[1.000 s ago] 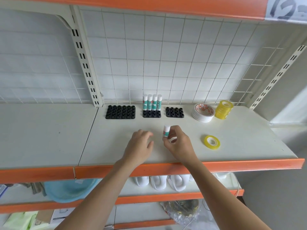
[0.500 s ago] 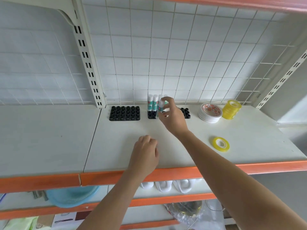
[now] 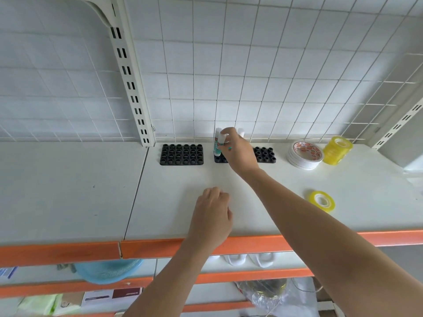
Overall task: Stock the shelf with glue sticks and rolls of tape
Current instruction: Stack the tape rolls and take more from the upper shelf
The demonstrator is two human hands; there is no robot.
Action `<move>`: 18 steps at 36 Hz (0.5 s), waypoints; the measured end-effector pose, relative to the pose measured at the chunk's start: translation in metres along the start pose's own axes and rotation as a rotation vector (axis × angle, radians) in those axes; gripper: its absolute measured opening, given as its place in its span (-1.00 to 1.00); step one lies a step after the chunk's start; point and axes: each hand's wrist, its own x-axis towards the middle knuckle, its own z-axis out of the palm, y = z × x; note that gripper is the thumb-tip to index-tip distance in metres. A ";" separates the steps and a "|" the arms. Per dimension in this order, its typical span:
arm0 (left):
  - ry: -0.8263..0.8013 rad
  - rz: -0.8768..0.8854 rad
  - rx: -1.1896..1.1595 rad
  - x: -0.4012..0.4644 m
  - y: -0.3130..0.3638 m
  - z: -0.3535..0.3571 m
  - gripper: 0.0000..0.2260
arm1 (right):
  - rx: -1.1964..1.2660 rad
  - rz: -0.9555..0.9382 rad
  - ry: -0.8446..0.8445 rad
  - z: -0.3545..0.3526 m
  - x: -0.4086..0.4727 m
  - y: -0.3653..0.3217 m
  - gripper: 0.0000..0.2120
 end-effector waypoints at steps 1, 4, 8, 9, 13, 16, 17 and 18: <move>0.001 0.002 0.000 0.000 0.000 0.000 -0.89 | -0.010 0.000 -0.005 0.002 0.001 0.002 -0.75; 0.002 0.003 0.005 0.000 0.000 0.000 -0.89 | -0.065 -0.023 -0.012 0.004 0.005 0.003 -0.75; 0.012 0.007 0.007 0.000 0.000 0.000 -0.90 | -0.191 -0.145 0.081 0.005 0.009 -0.001 -0.82; 0.014 0.009 0.004 0.000 0.000 0.000 -0.90 | -0.217 -0.185 0.110 0.005 0.009 -0.003 -0.85; 0.026 0.018 0.014 0.000 0.000 0.000 -0.90 | -0.283 -0.233 0.132 0.002 0.013 -0.009 -0.90; 0.022 0.018 0.022 0.000 0.000 0.000 -0.90 | -0.329 -0.243 0.158 0.002 0.015 -0.010 -0.94; 0.018 0.018 0.025 -0.001 0.000 0.000 -0.91 | -0.341 -0.252 0.169 0.002 0.015 -0.010 -0.94; 0.013 0.018 0.027 -0.001 0.001 0.000 -0.91 | -0.351 -0.261 0.177 0.002 0.014 -0.010 -0.94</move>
